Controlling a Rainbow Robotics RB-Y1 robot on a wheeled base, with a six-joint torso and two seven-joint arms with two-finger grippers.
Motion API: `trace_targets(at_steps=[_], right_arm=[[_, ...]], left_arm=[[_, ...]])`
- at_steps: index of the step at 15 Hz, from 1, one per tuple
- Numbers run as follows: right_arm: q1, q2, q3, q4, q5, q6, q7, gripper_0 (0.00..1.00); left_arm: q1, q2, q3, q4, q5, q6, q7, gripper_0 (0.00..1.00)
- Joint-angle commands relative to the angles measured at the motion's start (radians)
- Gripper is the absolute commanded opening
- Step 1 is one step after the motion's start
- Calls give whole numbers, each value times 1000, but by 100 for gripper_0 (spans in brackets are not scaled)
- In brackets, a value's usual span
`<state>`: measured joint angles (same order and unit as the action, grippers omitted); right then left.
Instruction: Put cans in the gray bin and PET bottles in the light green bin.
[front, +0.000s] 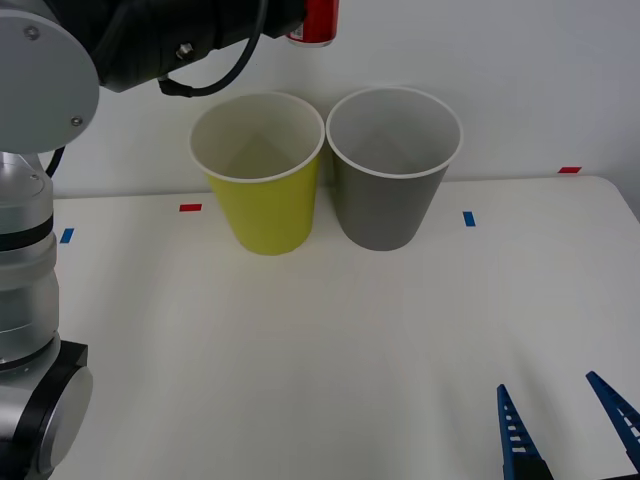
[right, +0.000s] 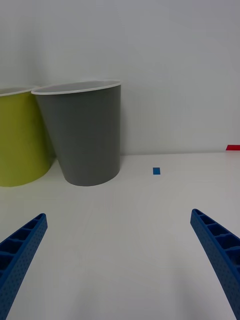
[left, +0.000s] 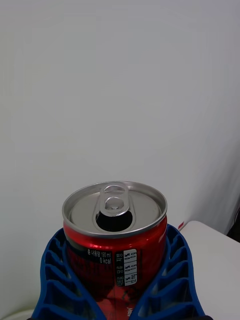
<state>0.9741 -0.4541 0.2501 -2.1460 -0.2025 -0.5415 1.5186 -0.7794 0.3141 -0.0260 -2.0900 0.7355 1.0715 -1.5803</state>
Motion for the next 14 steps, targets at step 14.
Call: trace_targets(at_steps=[14], right_arm=[[0,0,0,0,0,0,0,100]], left_arm=[[-46,71,-354,404,-38,-680,-7,0]])
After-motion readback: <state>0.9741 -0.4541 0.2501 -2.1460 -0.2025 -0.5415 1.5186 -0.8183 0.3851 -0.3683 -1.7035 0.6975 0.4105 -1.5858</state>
